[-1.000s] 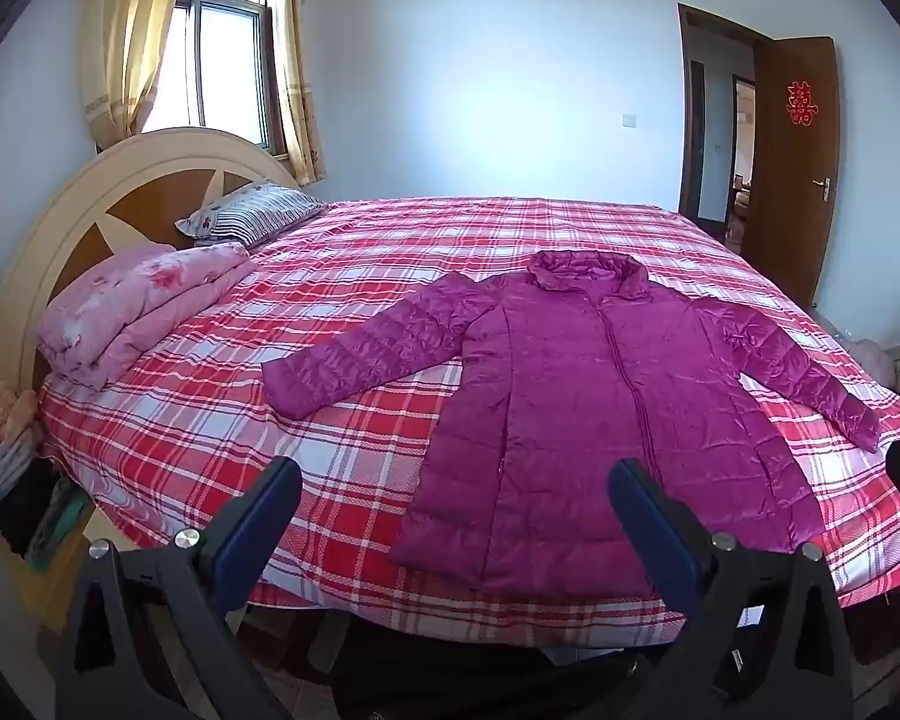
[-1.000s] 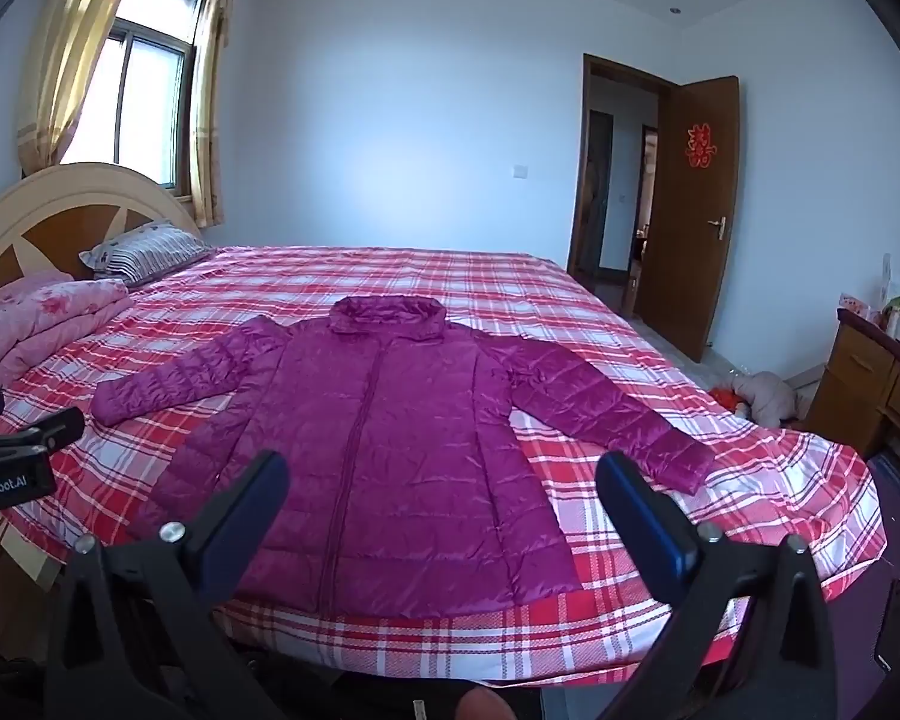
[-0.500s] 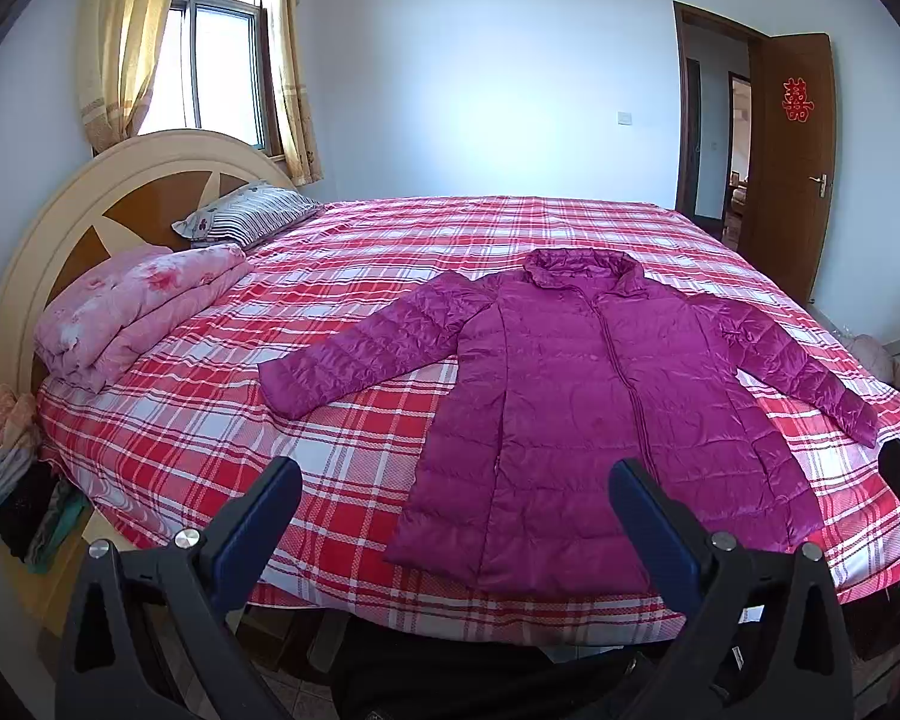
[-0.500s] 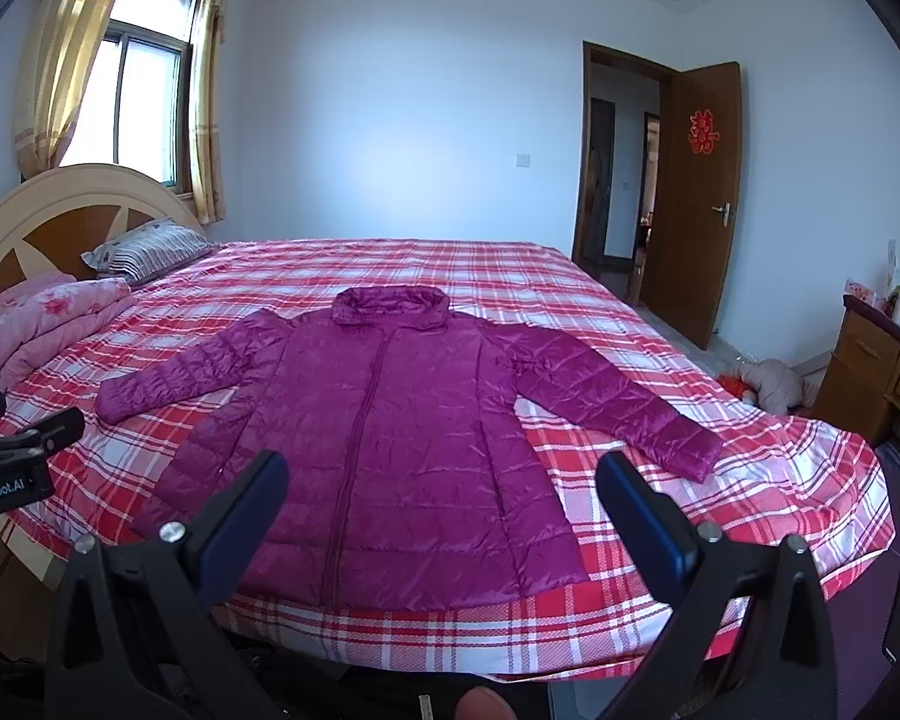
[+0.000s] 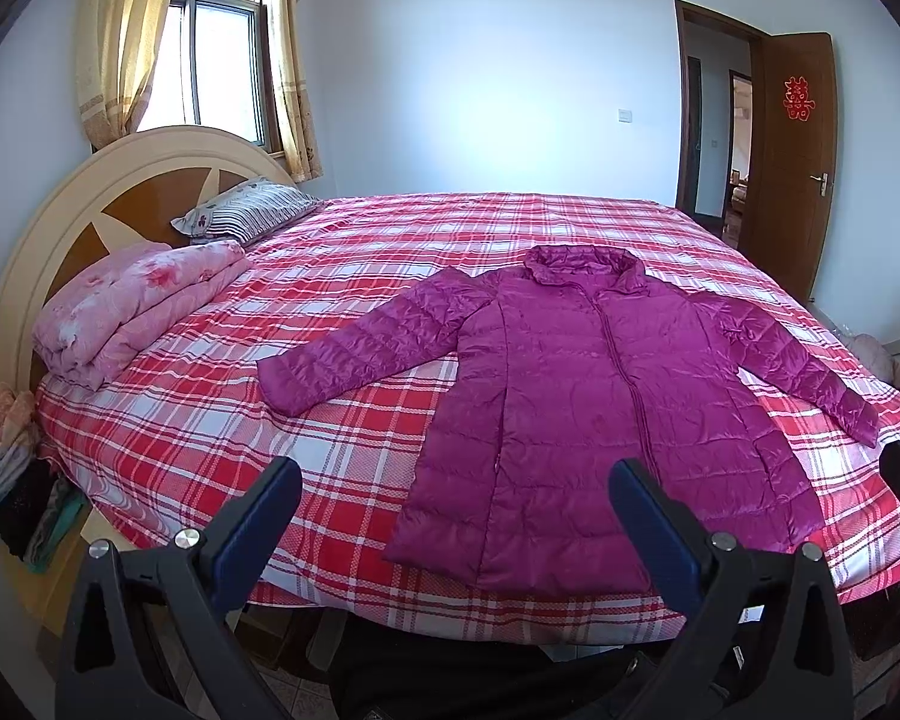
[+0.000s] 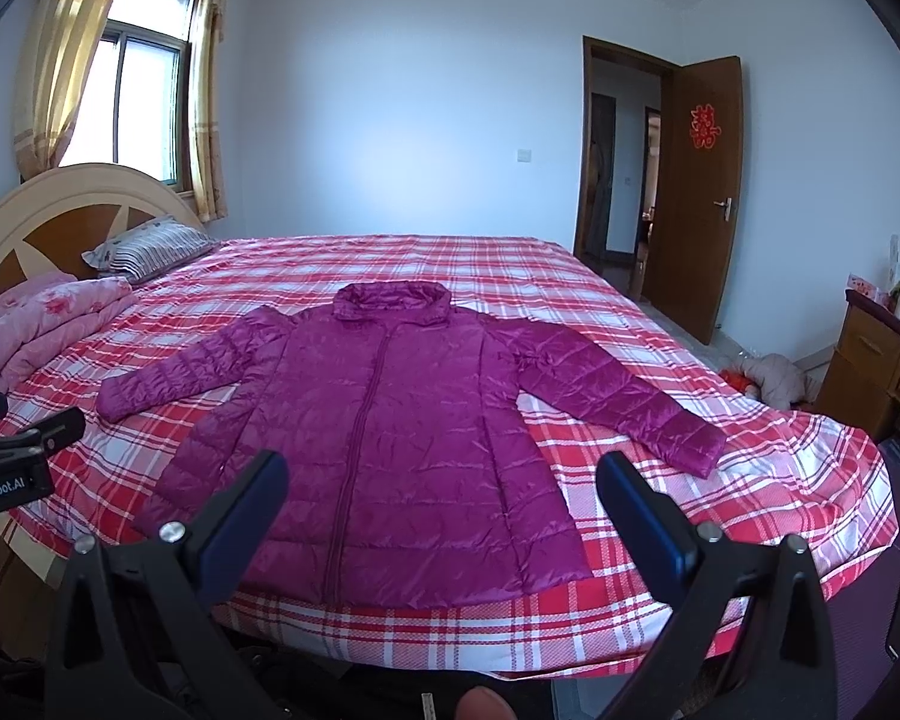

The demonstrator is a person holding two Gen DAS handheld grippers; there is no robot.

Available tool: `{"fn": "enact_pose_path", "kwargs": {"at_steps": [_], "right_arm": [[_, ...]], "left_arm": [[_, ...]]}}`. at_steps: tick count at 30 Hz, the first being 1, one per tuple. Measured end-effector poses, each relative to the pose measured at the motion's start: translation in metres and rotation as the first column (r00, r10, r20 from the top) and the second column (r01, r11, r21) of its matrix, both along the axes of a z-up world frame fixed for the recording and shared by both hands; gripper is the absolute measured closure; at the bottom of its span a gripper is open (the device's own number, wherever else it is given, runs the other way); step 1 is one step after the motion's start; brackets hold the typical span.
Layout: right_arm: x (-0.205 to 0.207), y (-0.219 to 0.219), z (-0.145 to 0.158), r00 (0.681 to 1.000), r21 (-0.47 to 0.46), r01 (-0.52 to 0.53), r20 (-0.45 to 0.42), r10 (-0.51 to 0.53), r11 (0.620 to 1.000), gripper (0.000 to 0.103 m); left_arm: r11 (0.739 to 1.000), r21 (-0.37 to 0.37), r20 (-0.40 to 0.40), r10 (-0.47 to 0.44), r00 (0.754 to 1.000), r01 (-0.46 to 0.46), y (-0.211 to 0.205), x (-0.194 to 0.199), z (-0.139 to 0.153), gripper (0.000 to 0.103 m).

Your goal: Fold large clothes

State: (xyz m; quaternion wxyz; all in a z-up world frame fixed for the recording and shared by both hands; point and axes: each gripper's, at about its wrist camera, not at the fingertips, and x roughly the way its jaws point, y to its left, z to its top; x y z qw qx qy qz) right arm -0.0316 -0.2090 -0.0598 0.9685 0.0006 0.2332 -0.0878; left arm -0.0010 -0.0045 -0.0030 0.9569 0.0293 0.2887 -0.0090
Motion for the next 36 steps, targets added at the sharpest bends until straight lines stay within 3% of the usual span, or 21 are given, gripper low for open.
{"fn": "enact_pose_path", "kwargs": {"at_steps": [36], "right_arm": [[0.0014,0.004,-0.0011,1.0,0.005,-0.012,0.003,0.012,1.0,0.0]], "left_arm": [[1.0,-0.007,-0.014,-0.005,1.0,0.005,0.003,0.0063,-0.0036,0.001]]}}
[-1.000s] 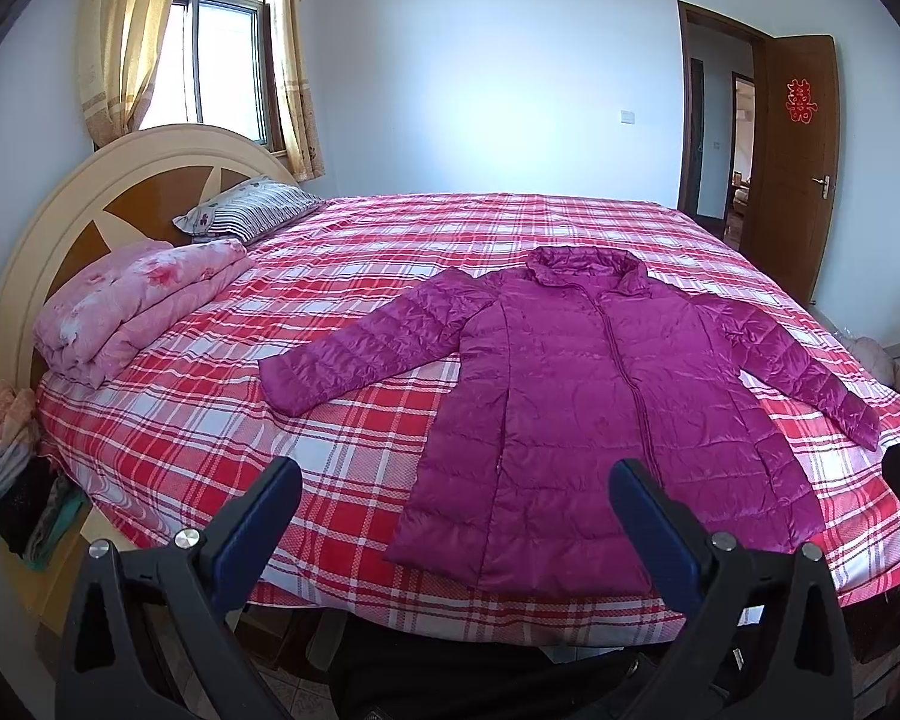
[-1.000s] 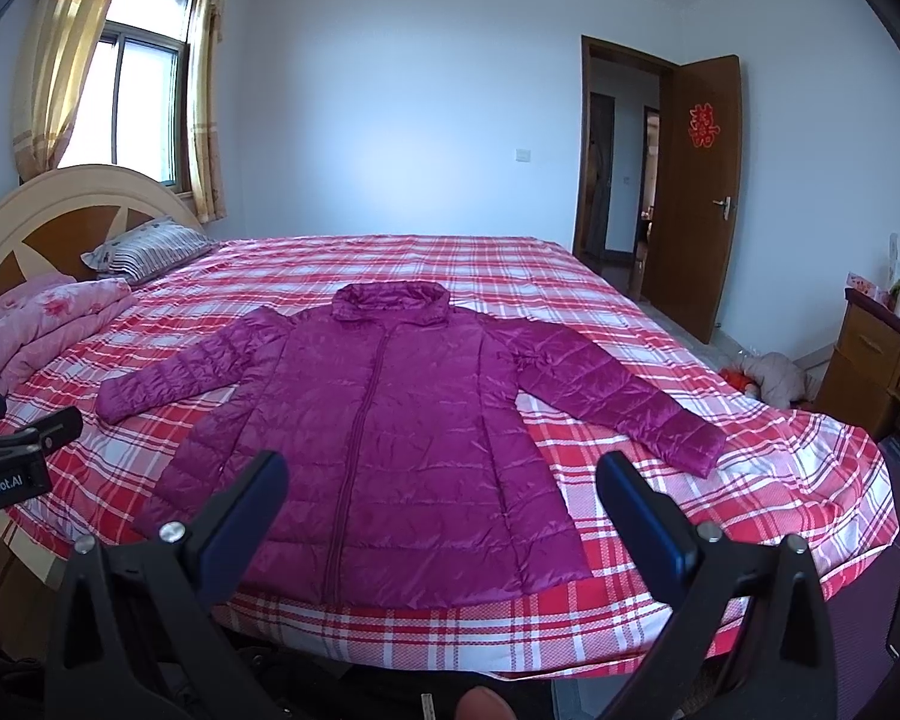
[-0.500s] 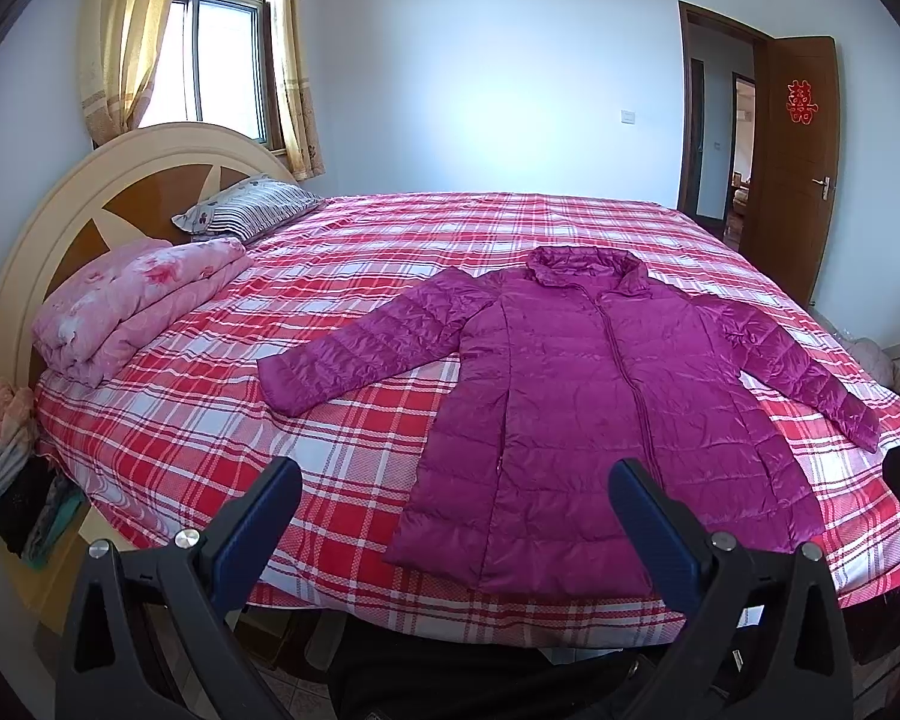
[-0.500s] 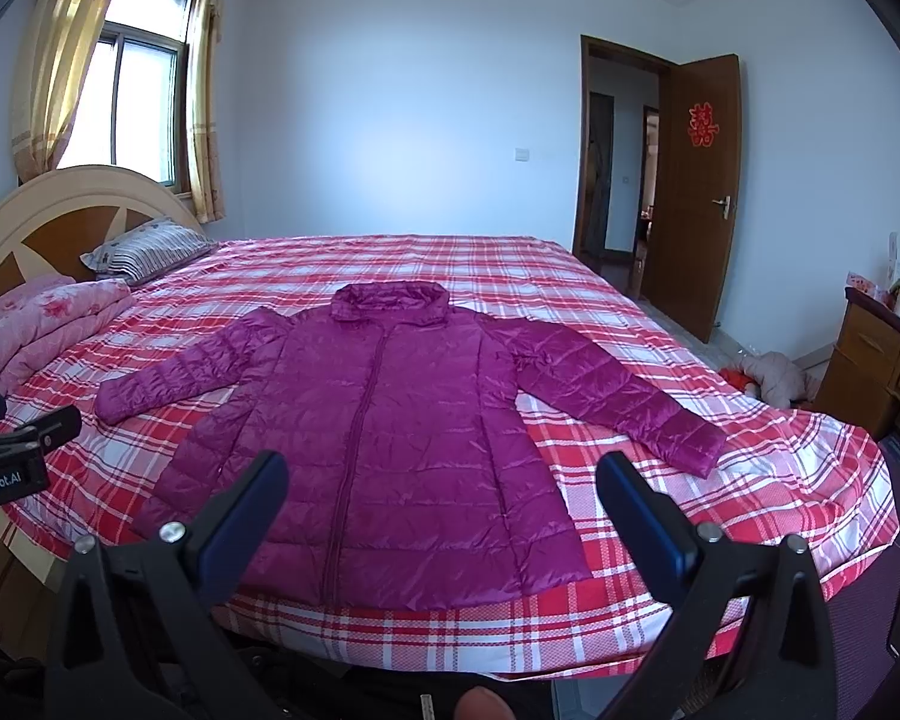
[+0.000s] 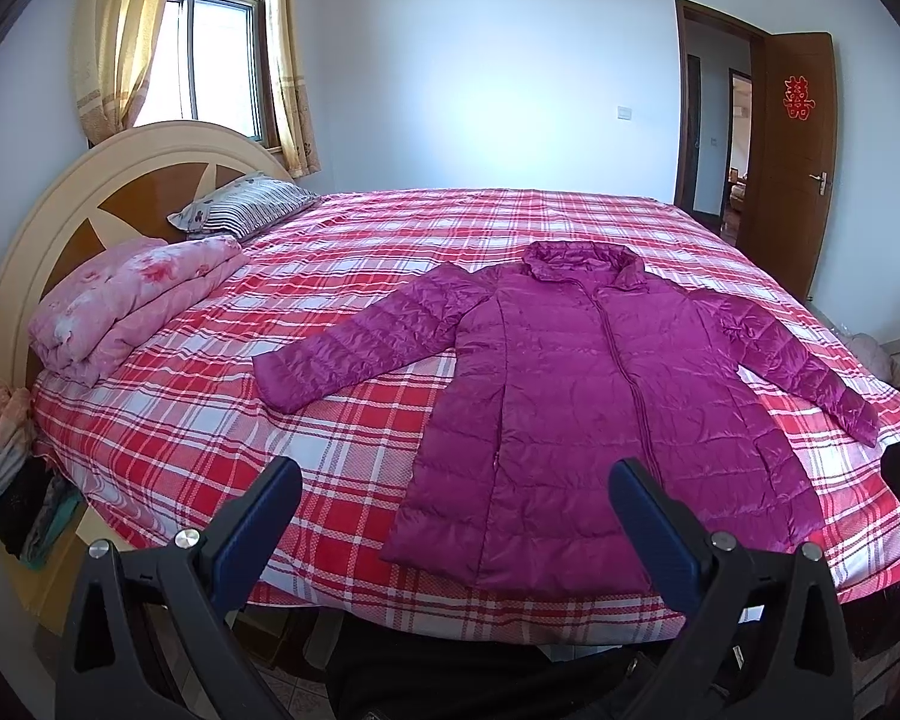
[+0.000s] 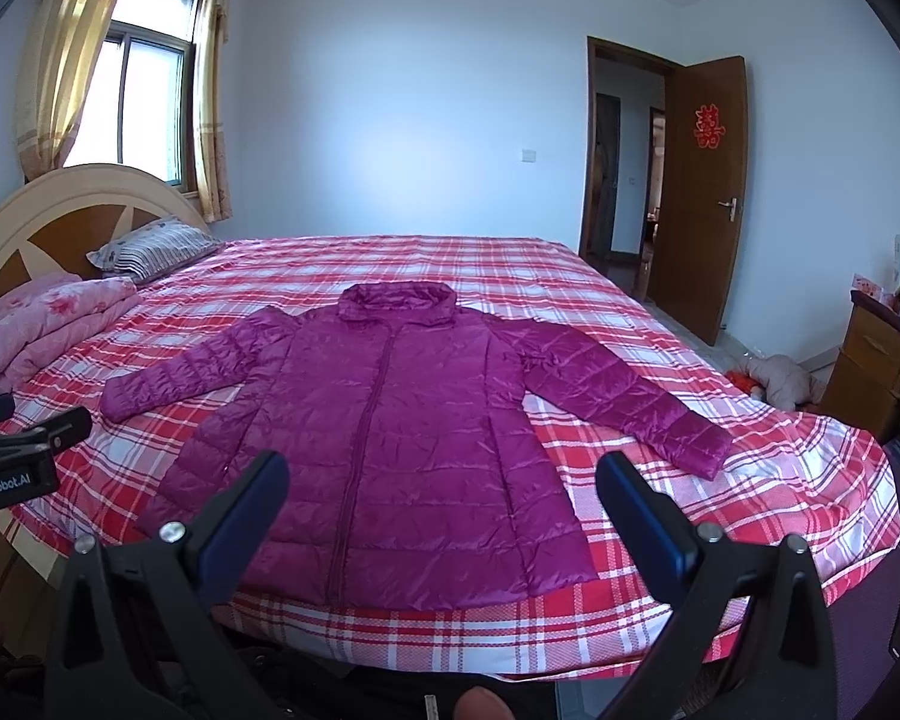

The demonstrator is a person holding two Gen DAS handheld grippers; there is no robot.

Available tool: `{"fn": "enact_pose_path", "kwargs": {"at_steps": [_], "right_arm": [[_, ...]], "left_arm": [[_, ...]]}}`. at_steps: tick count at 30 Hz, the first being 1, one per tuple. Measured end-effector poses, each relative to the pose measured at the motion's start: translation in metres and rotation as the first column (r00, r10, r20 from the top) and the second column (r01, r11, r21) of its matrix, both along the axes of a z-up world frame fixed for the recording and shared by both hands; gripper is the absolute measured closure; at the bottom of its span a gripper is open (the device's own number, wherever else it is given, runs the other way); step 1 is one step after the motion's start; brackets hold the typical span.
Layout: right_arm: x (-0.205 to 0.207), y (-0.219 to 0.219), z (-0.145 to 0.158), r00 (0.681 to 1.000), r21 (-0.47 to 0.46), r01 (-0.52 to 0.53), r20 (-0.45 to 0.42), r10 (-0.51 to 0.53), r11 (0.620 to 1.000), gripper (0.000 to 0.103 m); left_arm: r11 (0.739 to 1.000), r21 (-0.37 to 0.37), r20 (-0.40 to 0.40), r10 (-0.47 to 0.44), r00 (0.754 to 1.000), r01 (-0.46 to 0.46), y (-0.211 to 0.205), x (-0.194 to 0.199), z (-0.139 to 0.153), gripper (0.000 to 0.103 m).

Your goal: Fold large clothes

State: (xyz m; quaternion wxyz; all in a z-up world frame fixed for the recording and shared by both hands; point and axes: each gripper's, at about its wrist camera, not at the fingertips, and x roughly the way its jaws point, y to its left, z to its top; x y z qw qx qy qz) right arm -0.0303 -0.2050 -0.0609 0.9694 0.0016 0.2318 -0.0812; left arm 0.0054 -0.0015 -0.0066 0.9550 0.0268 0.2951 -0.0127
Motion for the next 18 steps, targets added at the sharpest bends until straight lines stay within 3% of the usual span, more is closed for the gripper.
{"fn": "enact_pose_path", "kwargs": {"at_steps": [18], "right_arm": [[0.002,-0.005,-0.003,0.999,0.039,-0.046,-0.002,0.046,0.998,0.0]], "left_arm": [[0.999,0.003,-0.052,-0.049,0.997,0.049,-0.009,0.005,-0.012,0.001]]}}
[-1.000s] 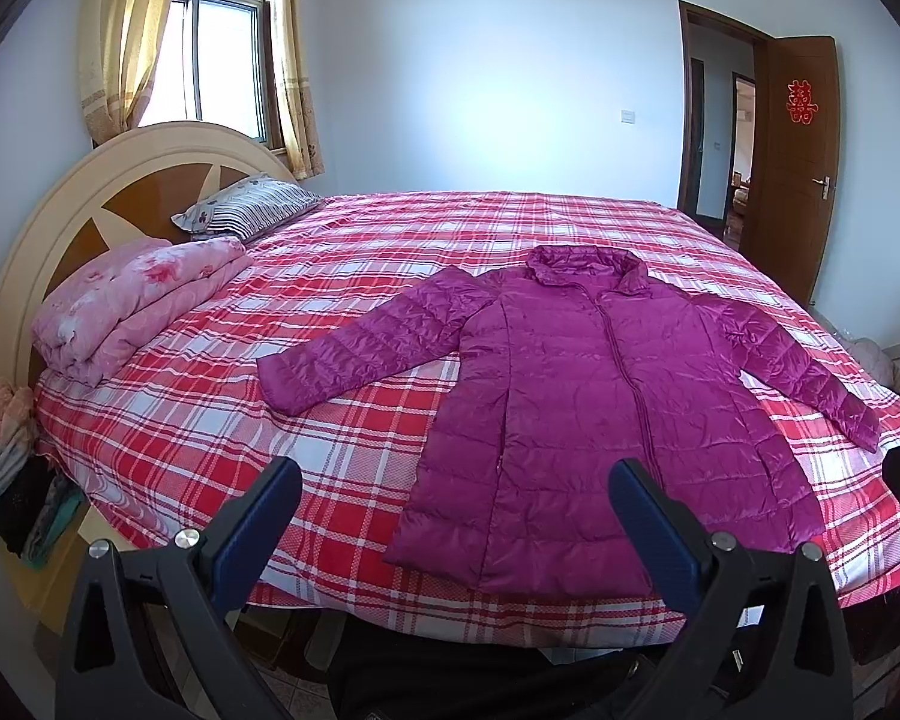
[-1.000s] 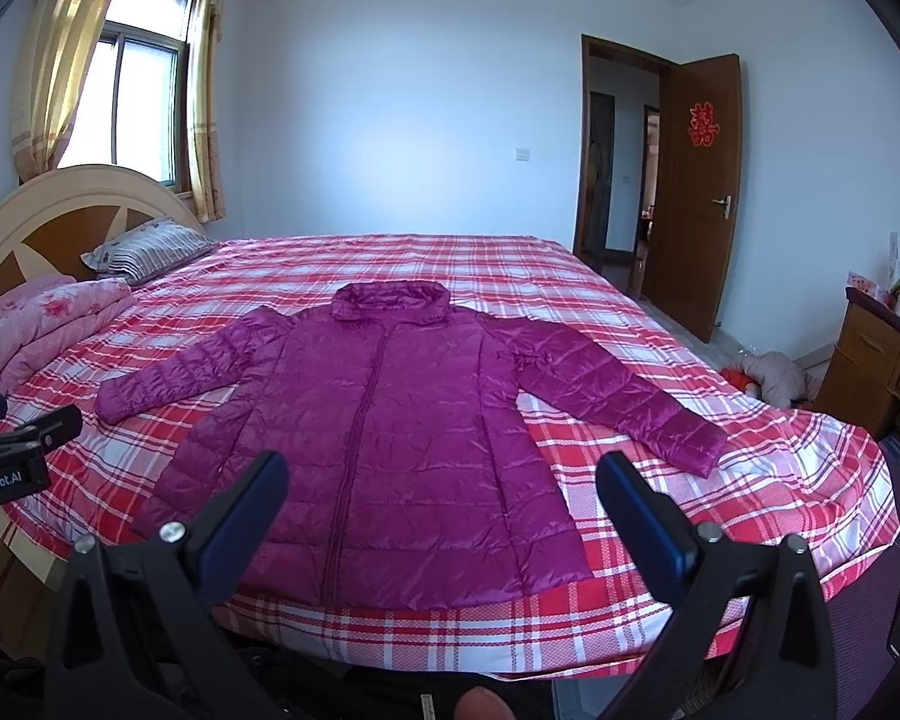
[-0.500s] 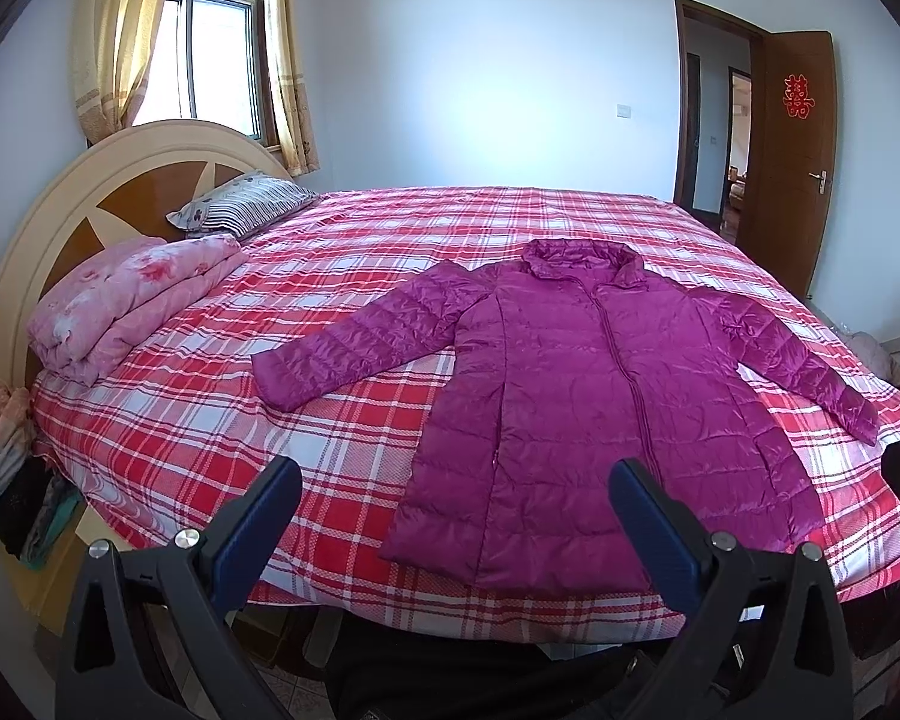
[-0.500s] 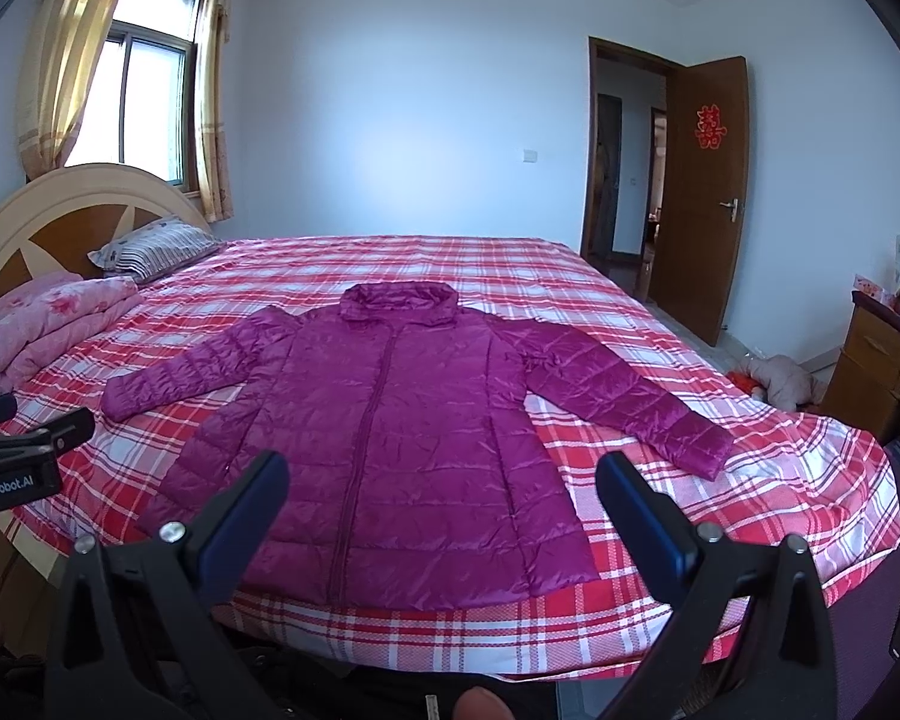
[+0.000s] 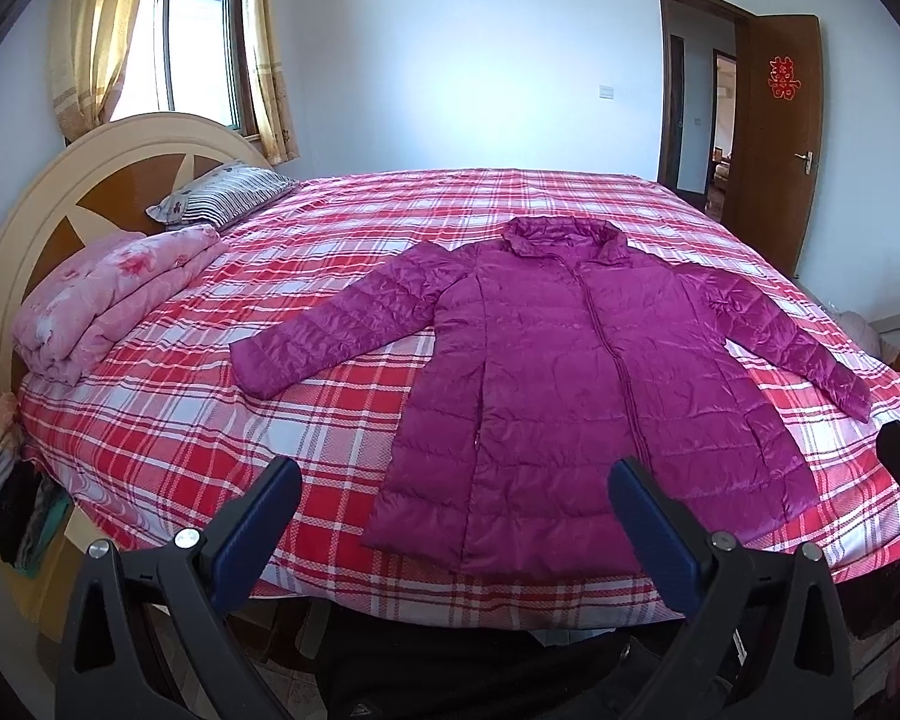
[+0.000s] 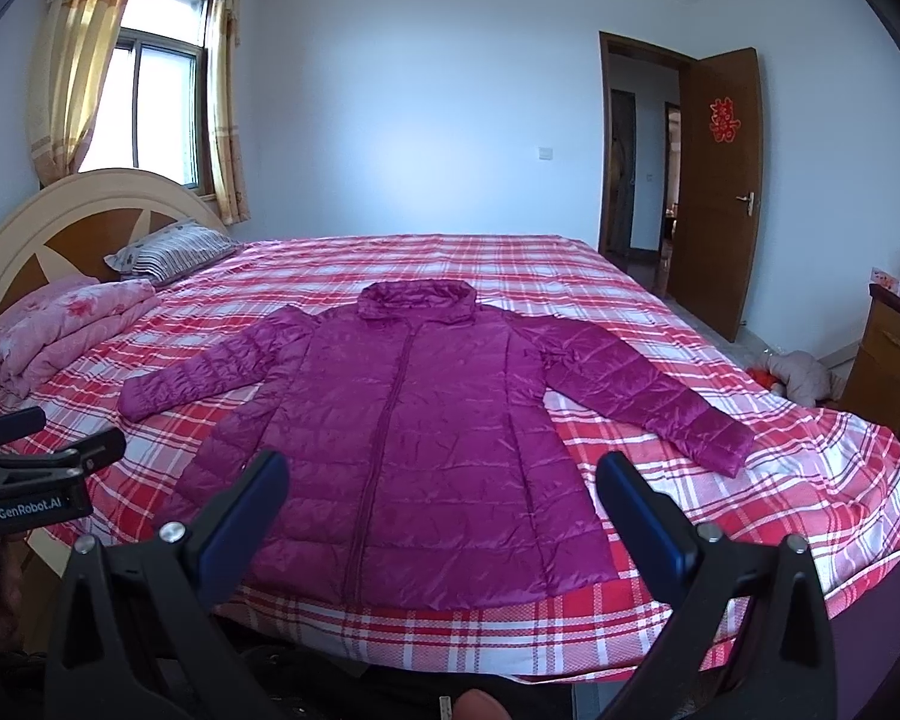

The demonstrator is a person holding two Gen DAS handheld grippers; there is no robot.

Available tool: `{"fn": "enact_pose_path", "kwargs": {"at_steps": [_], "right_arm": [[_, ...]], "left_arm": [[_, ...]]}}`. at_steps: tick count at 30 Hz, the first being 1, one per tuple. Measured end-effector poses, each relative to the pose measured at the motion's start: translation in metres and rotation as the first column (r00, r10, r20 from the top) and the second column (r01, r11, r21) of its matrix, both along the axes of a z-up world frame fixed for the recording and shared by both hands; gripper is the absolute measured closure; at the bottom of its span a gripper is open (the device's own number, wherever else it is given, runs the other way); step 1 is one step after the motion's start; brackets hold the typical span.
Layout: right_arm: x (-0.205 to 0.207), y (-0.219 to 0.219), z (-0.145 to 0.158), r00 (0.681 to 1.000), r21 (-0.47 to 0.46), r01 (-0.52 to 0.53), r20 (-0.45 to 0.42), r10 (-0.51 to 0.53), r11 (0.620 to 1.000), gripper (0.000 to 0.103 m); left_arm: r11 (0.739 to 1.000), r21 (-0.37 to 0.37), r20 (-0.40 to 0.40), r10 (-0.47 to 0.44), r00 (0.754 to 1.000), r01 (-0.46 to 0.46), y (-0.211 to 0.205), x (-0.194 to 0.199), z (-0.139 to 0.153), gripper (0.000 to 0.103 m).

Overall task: Fold large clothes
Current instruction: 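Grasp the sleeve cuff nearest the right tool and lift it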

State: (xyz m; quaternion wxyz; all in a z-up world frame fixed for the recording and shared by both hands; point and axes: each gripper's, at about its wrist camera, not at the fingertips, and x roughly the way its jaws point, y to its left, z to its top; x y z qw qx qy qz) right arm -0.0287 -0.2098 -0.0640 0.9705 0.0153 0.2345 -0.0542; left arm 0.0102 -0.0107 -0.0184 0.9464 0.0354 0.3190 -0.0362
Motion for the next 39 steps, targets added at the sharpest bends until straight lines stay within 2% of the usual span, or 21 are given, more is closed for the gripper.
{"fn": "enact_pose_path", "kwargs": {"at_steps": [5,7,9,12,15,19,23,25,26,29,31,34,36,37,39], "right_arm": [[0.003,-0.002,-0.004,1.0,0.008,-0.012,0.0,0.012,1.0,0.0],[0.007,-0.007,-0.008,0.999,0.027,-0.052,0.004,0.052,0.998,0.0],[0.019,-0.021,-0.019,0.996,0.085,-0.085,-0.015,0.087,0.993,0.0],[0.041,-0.054,-0.042,0.988,0.241,-0.116,-0.075,0.137,0.964,0.0],[0.052,-0.092,-0.064,0.991,0.274,-0.018,-0.121,0.053,0.962,0.0],[0.063,-0.16,-0.081,0.982,0.321,0.148,-0.16,-0.1,0.936,0.0],[0.068,-0.235,-0.083,0.924,0.285,0.37,-0.209,-0.319,0.884,0.0],[0.073,-0.269,-0.084,0.887,0.297,0.455,-0.235,-0.398,0.84,0.0],[0.076,-0.288,-0.087,0.869,0.315,0.49,-0.246,-0.428,0.813,0.0],[0.095,-0.318,-0.09,0.841,0.299,0.532,-0.292,-0.455,0.792,0.002],[0.112,-0.326,-0.094,0.834,0.277,0.534,-0.33,-0.443,0.799,0.012],[0.14,-0.332,-0.113,0.821,0.233,0.515,-0.412,-0.396,0.825,0.037],[0.15,-0.331,-0.125,0.818,0.199,0.499,-0.43,-0.382,0.843,0.077],[0.152,-0.328,-0.127,0.825,0.166,0.479,-0.421,-0.378,0.862,0.081],[0.149,-0.326,-0.122,0.836,0.165,0.468,-0.4,-0.374,0.868,0.088]], "left_arm": [[0.999,0.009,-0.022,-0.049,0.999,0.05,-0.007,0.008,-0.004,0.001],[0.996,0.03,-0.027,-0.084,0.996,0.085,-0.016,0.021,-0.007,0.001],[0.992,0.051,-0.03,-0.111,0.993,0.112,-0.025,0.037,-0.012,0.001],[0.991,0.071,-0.01,-0.116,0.993,0.117,-0.033,0.061,-0.017,0.001],[0.988,0.09,-0.014,-0.123,0.992,0.123,-0.042,0.094,-0.024,0.001],[0.984,0.096,-0.043,-0.144,0.989,0.148,-0.057,0.137,-0.036,0.001],[0.98,0.126,-0.005,-0.154,0.988,0.153,-0.073,0.173,-0.05,0.001],[0.978,0.16,0.018,-0.14,0.99,0.135,-0.081,0.19,-0.06,0.001],[0.977,0.173,0.02,-0.128,0.992,0.123,-0.083,0.2,-0.066,0.001],[0.983,0.159,-0.005,-0.088,0.996,0.088,-0.084,0.22,-0.079,0.001],[0.989,0.131,-0.037,-0.058,0.998,0.063,-0.08,0.228,-0.088,0.001],[0.992,0.11,-0.07,-0.054,0.996,0.061,-0.079,0.226,-0.099,0.001],[0.992,0.107,-0.079,-0.057,0.995,0.065,-0.077,0.222,-0.103,0.001],[0.992,0.106,-0.082,-0.056,0.995,0.065,-0.075,0.22,-0.103,0.001],[0.993,0.106,-0.079,-0.05,0.996,0.059,-0.069,0.22,-0.1,0.001]]}}
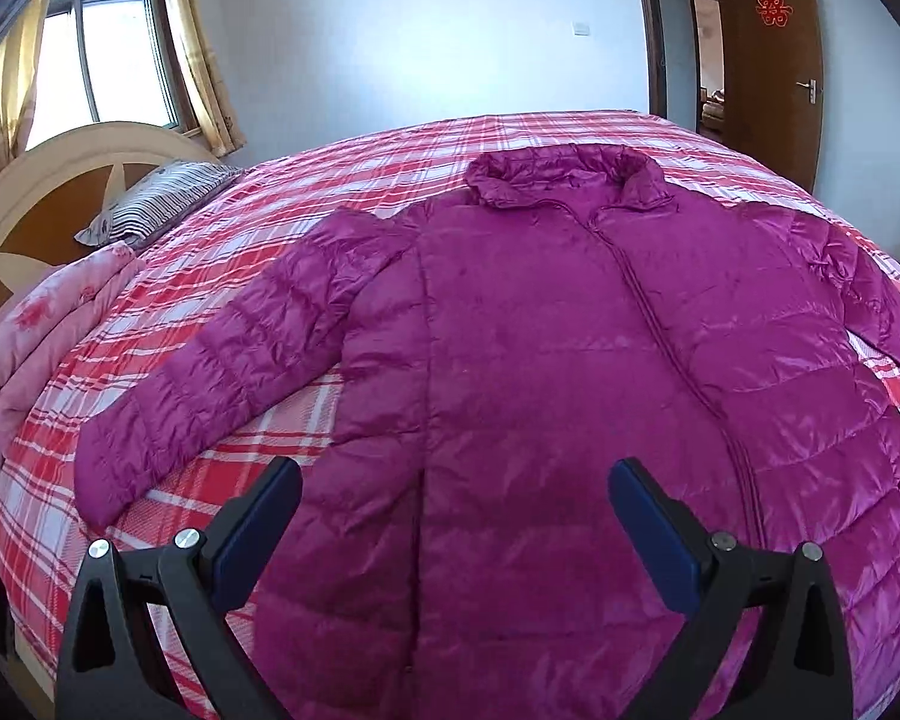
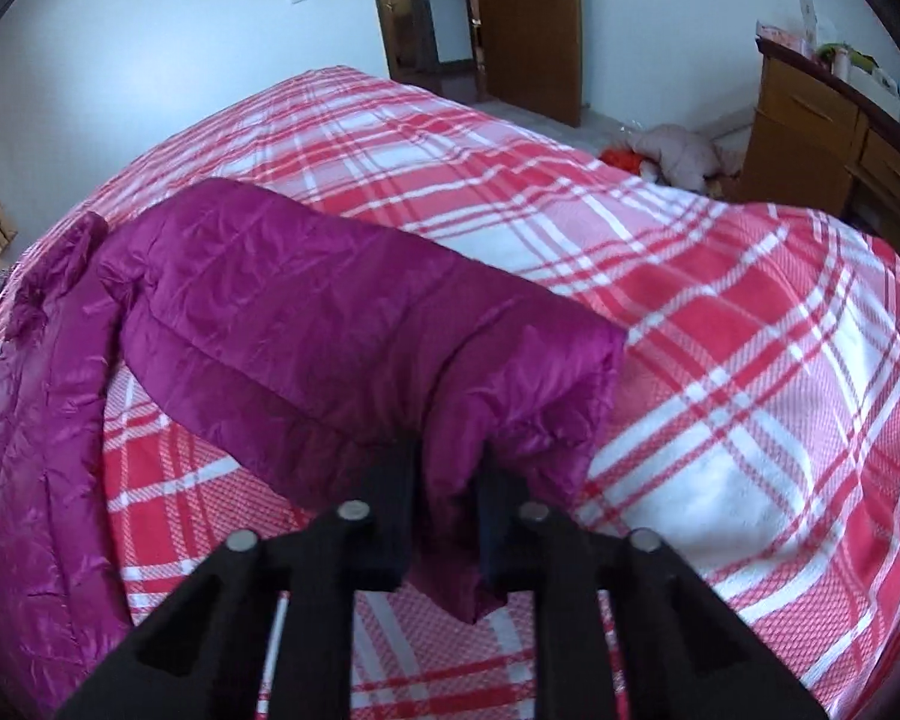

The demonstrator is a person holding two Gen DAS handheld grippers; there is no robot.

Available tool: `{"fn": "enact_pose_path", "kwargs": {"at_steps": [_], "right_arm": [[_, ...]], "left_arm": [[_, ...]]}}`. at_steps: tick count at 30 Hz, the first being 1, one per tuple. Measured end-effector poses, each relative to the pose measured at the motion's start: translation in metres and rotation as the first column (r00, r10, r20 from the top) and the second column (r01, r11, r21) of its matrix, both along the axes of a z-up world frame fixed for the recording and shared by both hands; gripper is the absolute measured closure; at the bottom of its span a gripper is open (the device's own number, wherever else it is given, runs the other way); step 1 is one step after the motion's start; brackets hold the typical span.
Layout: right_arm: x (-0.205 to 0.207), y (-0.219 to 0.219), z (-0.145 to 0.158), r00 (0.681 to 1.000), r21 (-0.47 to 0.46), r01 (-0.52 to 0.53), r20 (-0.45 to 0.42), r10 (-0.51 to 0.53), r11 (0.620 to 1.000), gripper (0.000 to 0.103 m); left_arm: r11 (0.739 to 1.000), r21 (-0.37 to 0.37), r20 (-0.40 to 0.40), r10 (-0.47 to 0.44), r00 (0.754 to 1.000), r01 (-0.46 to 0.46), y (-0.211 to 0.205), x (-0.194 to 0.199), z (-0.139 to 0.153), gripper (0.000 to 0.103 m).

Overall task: Fold large clothes
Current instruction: 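Grasp the sleeve cuff nearest the right tool and lift it, then fold the held sleeve across the jacket body and open the right tool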

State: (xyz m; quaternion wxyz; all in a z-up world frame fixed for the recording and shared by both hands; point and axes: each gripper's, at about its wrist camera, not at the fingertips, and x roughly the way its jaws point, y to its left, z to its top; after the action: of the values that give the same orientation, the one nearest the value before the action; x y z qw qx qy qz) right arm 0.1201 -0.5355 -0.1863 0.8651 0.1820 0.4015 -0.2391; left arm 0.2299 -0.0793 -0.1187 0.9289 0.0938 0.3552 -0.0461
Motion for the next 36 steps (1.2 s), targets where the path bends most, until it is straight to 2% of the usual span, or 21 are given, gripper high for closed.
{"fn": "enact_pose_path", "kwargs": {"at_steps": [1,5,7,8,11,14,19,22,26,31,36], "right_arm": [[0.0,0.002,0.007,1.0,-0.022,0.005,0.013,-0.005,1.0,0.088],[0.003,0.026,0.077,0.993,-0.241,-0.027,0.105,0.053,0.97,0.09],[0.014,0.052,0.111,0.985,-0.37,-0.073,0.12,0.126,0.926,0.09],[0.024,0.071,0.129,0.978,-0.437,-0.112,0.112,0.177,0.893,0.09],[0.049,0.113,0.159,0.952,-0.534,-0.199,0.094,0.291,0.822,0.09],[0.076,0.155,0.17,0.918,-0.597,-0.283,0.057,0.392,0.751,0.091],[0.105,0.228,0.156,0.844,-0.656,-0.418,-0.025,0.535,0.628,0.091],[0.123,0.274,0.137,0.78,-0.663,-0.509,-0.085,0.62,0.548,0.091],[0.142,0.321,0.109,0.707,-0.647,-0.6,-0.153,0.691,0.471,0.091],[0.17,0.368,0.067,0.632,-0.614,-0.681,-0.216,0.745,0.4,0.091],[0.187,0.4,0.032,0.583,-0.549,-0.742,-0.245,0.775,0.385,0.09]], "left_arm": [[1.0,-0.003,0.004,0.006,1.0,-0.006,0.004,0.0,0.002,0.001],[0.999,-0.035,0.021,0.037,0.999,-0.037,0.021,0.005,0.014,0.001],[0.997,-0.053,0.03,0.05,0.998,-0.048,0.028,0.007,0.019,0.001],[0.997,-0.061,0.034,0.055,0.998,-0.053,0.031,0.008,0.021,0.001],[0.995,-0.07,0.035,0.067,0.997,-0.065,0.038,0.009,0.022,0.001],[0.995,-0.069,0.03,0.078,0.997,-0.075,0.046,0.01,0.019,0.001],[0.992,-0.072,0.022,0.108,0.994,-0.106,0.061,0.014,0.016,0.001],[0.986,-0.083,0.021,0.145,0.989,-0.143,0.069,0.017,0.015,0.001],[0.98,-0.106,0.003,0.171,0.985,-0.17,0.081,0.023,0.016,0.001],[0.976,-0.095,0.009,0.195,0.981,-0.193,0.093,0.03,0.018,0.001],[0.975,-0.083,0.006,0.21,0.978,-0.208,0.097,0.041,0.018,0.001]]}}
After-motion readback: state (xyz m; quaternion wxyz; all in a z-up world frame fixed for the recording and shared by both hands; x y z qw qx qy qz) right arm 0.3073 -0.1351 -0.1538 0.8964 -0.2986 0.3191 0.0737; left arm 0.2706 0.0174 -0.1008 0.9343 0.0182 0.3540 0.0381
